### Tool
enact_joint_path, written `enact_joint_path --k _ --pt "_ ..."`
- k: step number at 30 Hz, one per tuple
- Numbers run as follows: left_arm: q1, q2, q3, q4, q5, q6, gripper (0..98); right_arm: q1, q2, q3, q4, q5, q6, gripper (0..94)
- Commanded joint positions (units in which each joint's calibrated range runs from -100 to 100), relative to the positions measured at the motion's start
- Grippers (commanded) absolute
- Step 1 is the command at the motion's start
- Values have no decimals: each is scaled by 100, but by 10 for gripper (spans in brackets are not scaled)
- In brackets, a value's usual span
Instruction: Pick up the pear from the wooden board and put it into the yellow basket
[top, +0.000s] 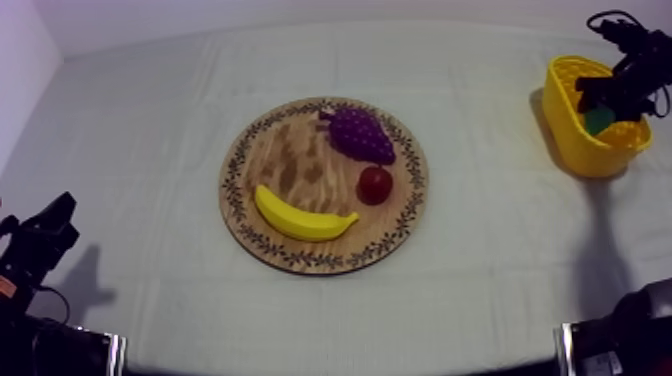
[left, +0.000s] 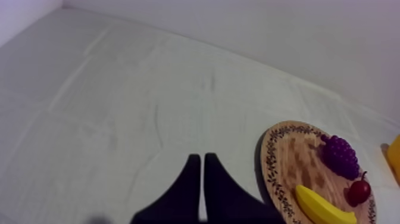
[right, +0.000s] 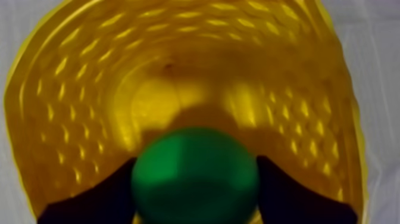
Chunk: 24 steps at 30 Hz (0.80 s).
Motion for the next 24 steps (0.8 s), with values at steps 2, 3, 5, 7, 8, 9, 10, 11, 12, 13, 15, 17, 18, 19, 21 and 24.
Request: enact_joint_path --k 2,3,5,7,8,9,10,11,12,13,15,17,18,19,21,24 --pt "1 0 2 -2 1 1 1 9 -24 14 -12 -85 -8 688" --pt "1 0 2 -2 1 1 1 15 -49 22 -34 -125 7 701" --pt "1 0 2 -2 1 1 1 24 -140 59 -102 -230 81 681" --pt "1 0 2 -2 1 1 1 41 -306 135 -228 -376 197 557" --pt "1 0 2 -2 1 1 1 53 -425 187 -317 -469 270 460" --pt "1 0 2 -2 1 1 1 66 -564 254 -435 -573 372 372" --pt "1 0 2 -2 1 1 1 78 -723 334 -569 -680 487 292" --pt "1 0 2 -2 1 1 1 86 -895 426 -706 -781 612 219" --pt "1 0 2 -2 1 1 1 89 -1082 525 -858 -866 743 159" --pt "1 0 2 -2 1 1 1 87 -1284 627 -1007 -926 864 113" --pt "1 0 2 -2 1 1 1 63 -1727 844 -1251 -994 1020 57" --pt "1 0 2 -2 1 1 1 17 -2219 1076 -1434 -1004 1110 29" --pt "1 0 2 -2 1 1 1 -10 -2485 1209 -1504 -998 1137 22" --pt "1 0 2 -2 1 1 1 -37 -2763 1360 -1571 -992 1165 16" --pt "1 0 2 -2 1 1 1 -92 -3374 1722 -1697 -1008 1242 10" --pt "1 0 2 -2 1 1 1 -150 -4389 2333 -1843 -1019 1345 5"
